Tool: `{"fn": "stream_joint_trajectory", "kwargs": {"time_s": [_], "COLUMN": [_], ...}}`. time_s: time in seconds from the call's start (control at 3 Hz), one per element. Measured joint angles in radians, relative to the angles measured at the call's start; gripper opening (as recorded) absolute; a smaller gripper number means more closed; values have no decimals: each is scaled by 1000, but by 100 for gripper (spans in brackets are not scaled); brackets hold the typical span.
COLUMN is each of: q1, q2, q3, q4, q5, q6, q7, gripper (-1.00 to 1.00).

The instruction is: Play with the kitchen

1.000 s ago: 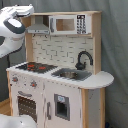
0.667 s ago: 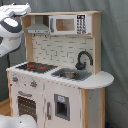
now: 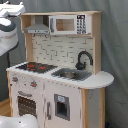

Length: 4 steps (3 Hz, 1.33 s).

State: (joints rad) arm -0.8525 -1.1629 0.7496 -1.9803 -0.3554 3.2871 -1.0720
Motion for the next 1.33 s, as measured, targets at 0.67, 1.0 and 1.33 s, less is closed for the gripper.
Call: {"fn": "stream_joint_trajectory", "kwargs": {"time_s": [0.67,1.0,1.33], "q1": [-106,-162,-220], "q2": [-82,-126,-170], "q3": [19,24,29], "q4": [76,119,163], "q5": [0,0,0], "q6": [-29,-59,-100], "q7": [160,246,334], "gripper": [100,100,100]}}
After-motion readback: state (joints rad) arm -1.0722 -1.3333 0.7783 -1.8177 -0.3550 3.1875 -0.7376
